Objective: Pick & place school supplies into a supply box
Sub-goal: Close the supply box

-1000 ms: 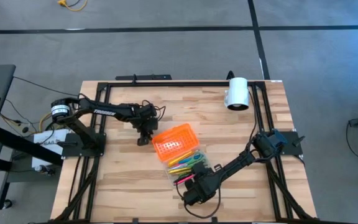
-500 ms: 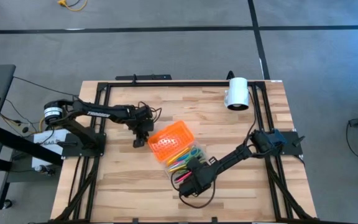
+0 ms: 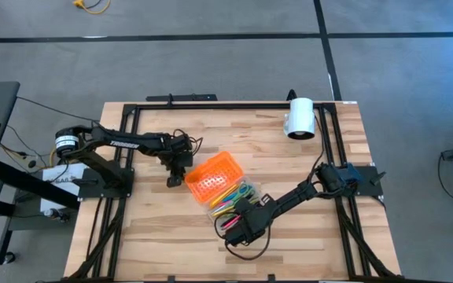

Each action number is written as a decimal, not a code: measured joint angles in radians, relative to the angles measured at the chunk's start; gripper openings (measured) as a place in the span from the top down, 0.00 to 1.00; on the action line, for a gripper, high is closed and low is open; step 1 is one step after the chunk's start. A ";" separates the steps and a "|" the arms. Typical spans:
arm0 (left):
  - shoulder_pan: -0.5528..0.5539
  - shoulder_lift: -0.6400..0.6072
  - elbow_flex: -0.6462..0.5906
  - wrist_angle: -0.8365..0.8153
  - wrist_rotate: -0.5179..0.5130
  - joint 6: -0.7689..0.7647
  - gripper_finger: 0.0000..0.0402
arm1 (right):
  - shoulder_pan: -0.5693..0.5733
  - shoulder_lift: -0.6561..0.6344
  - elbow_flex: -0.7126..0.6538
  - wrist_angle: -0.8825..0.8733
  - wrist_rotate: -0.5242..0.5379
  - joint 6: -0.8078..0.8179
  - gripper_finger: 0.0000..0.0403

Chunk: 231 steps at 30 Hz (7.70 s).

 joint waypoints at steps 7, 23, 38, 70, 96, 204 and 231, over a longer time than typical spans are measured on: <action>-0.030 0.000 0.000 -0.003 -0.003 -0.026 0.62 | -0.019 0.000 -0.002 -0.040 0.010 -0.073 0.76; -0.033 -0.015 -0.087 0.105 0.022 -0.108 0.62 | -0.036 -0.249 -0.332 0.079 0.011 -0.121 0.76; -0.041 -0.122 -0.126 0.151 -0.111 -0.179 0.62 | -0.133 -0.435 -0.654 0.522 -0.061 -0.418 0.76; -0.285 -0.124 -0.126 0.133 -0.234 -0.427 0.62 | -0.348 -0.428 -0.655 0.562 -0.102 -0.920 0.76; -0.544 -0.123 -0.125 0.190 -0.434 -0.785 0.62 | -0.448 -0.448 -0.658 0.613 -0.300 -1.113 0.76; -0.587 -0.124 -0.125 0.226 -0.496 -0.752 0.62 | -0.147 -0.614 -1.145 1.351 -0.060 -0.789 0.76; -0.713 -0.095 -0.125 0.109 -0.645 -0.999 0.62 | -0.340 -0.618 -1.147 1.370 -0.271 -1.067 0.76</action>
